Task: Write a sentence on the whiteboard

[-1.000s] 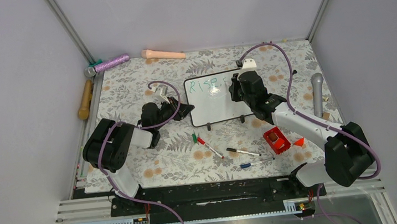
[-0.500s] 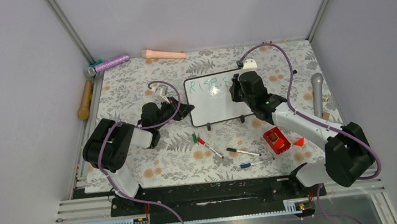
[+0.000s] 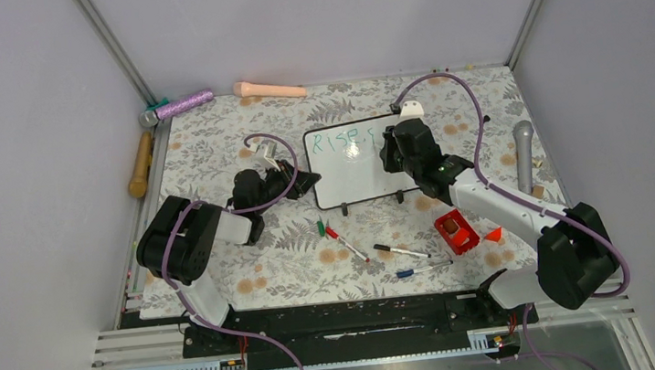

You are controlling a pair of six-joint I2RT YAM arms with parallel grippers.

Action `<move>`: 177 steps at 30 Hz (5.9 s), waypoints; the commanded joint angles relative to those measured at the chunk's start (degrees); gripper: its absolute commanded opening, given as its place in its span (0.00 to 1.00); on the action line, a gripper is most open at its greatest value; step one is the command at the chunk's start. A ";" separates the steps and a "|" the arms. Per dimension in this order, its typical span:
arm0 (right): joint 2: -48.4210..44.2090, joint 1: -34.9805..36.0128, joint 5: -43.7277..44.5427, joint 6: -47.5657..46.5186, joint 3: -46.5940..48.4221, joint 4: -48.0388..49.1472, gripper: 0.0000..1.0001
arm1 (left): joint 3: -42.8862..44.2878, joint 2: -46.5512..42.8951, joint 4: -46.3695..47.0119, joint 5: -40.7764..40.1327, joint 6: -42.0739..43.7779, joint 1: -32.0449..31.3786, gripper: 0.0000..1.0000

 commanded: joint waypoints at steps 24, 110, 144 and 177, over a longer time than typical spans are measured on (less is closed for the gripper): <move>-1.94 -0.37 -4.20 -1.89 0.68 4.55 0.00 | -0.22 -0.89 3.19 -2.10 0.45 0.31 0.00; 1.06 -8.01 -10.29 -8.60 8.75 1.74 0.00 | 2.10 -0.10 -1.60 -1.79 0.80 -0.07 0.00; -0.35 -7.93 -10.23 -6.71 4.89 -3.66 0.00 | 2.24 -0.24 -2.08 -1.67 0.98 -0.16 0.00; 2.96 -7.92 -10.47 -6.91 10.57 -5.12 0.00 | 2.17 -0.25 -1.99 -1.83 0.93 -0.15 0.00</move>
